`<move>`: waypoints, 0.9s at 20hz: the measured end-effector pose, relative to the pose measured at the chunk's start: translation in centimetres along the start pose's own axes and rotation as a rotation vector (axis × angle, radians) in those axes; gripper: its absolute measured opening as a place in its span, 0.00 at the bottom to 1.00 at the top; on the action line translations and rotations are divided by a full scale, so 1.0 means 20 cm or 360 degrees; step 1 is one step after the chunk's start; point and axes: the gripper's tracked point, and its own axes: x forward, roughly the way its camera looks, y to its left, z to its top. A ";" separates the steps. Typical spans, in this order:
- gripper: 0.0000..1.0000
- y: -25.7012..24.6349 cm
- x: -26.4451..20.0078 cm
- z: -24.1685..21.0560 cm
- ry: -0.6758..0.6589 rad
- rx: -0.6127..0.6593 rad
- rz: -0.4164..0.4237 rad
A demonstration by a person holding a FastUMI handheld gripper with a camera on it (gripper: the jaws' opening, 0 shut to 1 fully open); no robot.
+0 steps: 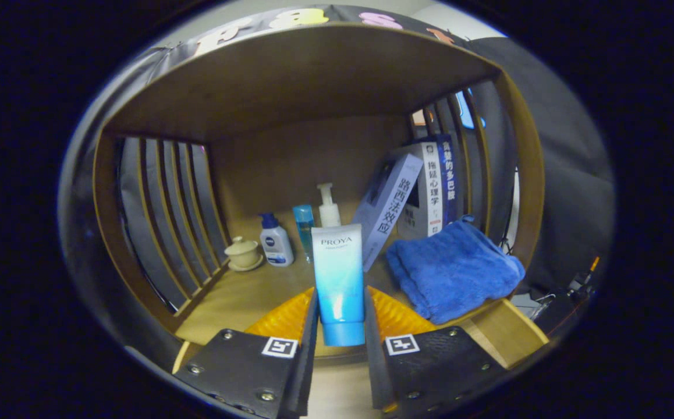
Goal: Pull open the drawer, take out the items inside it, and place them on the countertop above the cabinet.
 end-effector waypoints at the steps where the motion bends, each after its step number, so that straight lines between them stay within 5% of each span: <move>1: 0.40 0.00 0.05 -0.04 0.0021 -0.0001 -0.0003; 10: 0.42 0.10 0.22 -0.19 0.0047 -0.0025 -0.0027; 17: 1.00 0.06 0.05 -0.11 -0.0038 -0.0034 -0.0054; 18: 1.00 0.04 0.02 -0.09 -0.0056 -0.0046 -0.0066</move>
